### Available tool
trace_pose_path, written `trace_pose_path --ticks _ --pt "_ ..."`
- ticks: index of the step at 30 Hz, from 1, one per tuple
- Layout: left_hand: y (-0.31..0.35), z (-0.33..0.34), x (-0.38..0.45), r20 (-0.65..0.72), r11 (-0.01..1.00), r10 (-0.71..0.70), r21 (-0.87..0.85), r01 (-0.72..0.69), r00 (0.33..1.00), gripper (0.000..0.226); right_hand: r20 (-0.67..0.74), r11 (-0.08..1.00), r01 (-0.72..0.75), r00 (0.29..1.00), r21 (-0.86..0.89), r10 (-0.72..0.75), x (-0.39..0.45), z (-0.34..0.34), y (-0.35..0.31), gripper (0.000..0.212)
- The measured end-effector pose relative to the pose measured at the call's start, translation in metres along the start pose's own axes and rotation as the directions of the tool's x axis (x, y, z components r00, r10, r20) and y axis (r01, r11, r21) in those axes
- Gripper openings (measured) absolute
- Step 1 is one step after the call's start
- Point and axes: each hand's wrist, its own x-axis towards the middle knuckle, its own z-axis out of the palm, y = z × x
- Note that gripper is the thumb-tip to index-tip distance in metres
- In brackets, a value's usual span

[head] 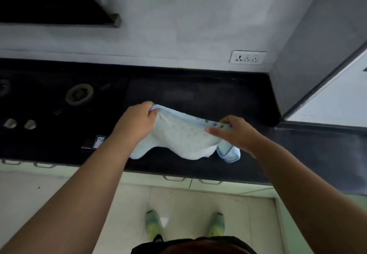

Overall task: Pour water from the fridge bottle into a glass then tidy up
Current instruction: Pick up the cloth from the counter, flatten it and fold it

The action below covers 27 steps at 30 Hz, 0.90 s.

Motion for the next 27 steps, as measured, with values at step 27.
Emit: trace_pose_path --ticks 27 --pt "-0.086 0.137 0.032 0.410 0.992 -0.027 0.122 -0.025 0.912 0.049 0.115 0.938 -0.185 0.967 -0.295 0.227 0.049 0.066 0.088 0.042"
